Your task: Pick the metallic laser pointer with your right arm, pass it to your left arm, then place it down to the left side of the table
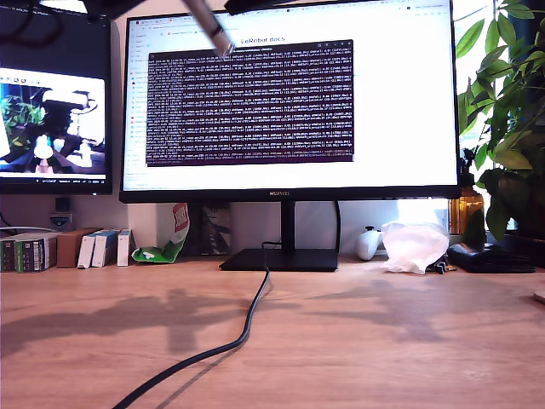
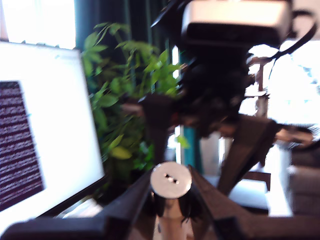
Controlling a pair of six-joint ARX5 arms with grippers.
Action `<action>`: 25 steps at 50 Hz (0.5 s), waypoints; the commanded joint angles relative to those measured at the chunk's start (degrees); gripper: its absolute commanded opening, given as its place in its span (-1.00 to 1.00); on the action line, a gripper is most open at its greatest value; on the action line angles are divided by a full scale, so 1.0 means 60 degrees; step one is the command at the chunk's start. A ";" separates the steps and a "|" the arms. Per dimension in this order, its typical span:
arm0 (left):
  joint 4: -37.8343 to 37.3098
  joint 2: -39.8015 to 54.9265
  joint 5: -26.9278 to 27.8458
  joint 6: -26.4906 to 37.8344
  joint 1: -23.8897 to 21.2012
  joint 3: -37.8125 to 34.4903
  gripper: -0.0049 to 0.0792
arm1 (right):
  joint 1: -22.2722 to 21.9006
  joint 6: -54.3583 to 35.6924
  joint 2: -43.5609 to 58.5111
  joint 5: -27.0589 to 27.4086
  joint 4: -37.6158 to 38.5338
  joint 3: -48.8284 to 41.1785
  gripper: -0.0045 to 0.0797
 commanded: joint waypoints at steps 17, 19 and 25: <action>-0.1512 -0.0040 -0.0040 0.1111 0.1056 0.0127 -0.94 | -0.0492 0.0674 0.0098 0.1049 -0.0510 -0.0051 -0.57; -0.1639 -0.0040 -0.0047 0.1118 0.1166 0.0135 -0.94 | -0.0586 0.0838 0.0098 0.1188 -0.0510 -0.0051 -0.79; -0.2025 -0.0044 -0.0058 0.1107 0.1395 0.0149 -0.94 | -0.0867 0.1679 0.0098 0.1421 -0.0474 -0.0051 -0.91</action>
